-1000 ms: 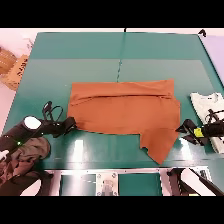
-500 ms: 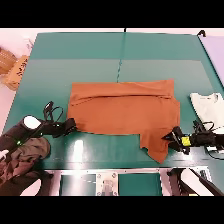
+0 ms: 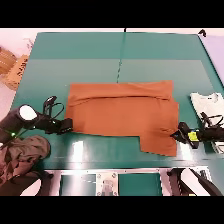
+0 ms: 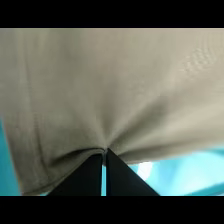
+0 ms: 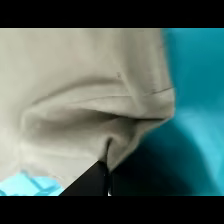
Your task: Fold the shirts.
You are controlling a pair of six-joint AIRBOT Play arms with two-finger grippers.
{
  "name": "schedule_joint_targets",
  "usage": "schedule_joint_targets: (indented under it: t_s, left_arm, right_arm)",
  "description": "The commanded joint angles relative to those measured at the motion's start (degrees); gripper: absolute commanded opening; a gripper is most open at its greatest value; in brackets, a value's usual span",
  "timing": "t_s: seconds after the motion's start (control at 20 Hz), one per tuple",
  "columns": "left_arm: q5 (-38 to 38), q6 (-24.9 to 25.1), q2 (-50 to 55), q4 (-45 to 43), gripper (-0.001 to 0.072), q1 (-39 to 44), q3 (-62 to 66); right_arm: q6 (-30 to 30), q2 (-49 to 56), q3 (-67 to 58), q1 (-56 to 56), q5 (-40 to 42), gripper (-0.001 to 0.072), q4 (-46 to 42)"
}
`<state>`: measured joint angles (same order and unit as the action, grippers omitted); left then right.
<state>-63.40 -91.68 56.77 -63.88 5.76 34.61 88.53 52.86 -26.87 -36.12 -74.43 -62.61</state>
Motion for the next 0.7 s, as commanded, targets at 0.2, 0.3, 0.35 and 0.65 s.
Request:
schedule_joint_targets:
  t_s: [0.2,0.3,0.35,0.65]
  left_arm:
    - [-10.43,-0.85,-0.02,-6.38,0.0024,0.02,4.02]
    - [-7.89,-0.59,0.11,-5.75,0.0024,0.02,6.84]
    - [-6.49,0.11,0.50,-5.75,0.0024,0.02,8.96]
    - [-3.87,2.21,16.94,-5.33,0.0024,0.02,27.30]
  right_arm:
    - [3.80,-5.35,-5.29,0.09,-5.09,0.0019,-1.77]
    - [2.71,-4.70,-9.42,1.11,-2.97,0.0019,3.54]
    - [2.73,-3.65,-11.58,2.43,-1.33,0.0020,5.05]
    - [2.67,15.39,-29.53,13.51,10.05,0.0020,9.29]
